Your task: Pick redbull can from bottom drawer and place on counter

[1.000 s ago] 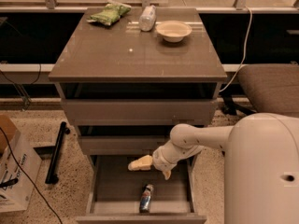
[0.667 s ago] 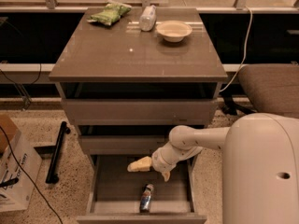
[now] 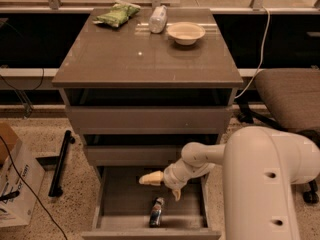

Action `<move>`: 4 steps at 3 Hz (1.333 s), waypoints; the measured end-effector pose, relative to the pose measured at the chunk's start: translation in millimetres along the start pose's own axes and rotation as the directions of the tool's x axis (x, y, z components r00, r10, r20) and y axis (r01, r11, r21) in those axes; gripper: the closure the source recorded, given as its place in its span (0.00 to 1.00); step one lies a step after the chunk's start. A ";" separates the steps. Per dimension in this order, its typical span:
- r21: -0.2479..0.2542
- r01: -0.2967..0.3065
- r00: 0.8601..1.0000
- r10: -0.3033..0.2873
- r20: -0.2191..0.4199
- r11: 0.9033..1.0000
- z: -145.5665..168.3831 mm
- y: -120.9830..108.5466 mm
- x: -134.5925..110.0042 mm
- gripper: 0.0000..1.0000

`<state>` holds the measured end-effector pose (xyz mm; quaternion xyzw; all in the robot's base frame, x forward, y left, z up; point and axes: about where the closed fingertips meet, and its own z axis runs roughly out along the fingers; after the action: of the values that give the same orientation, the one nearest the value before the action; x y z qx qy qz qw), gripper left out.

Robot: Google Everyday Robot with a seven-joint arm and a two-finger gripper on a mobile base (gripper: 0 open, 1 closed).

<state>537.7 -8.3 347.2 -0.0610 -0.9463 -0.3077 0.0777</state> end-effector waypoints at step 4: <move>-0.039 -0.334 0.936 0.326 -0.133 0.942 148.3 -97.1 -30.7 0.00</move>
Offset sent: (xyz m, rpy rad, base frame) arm -0.0035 -0.0013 -0.1666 0.0165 0.2975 -0.2004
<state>535.7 -0.7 167.5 -0.2018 -0.9062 -0.3222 0.1854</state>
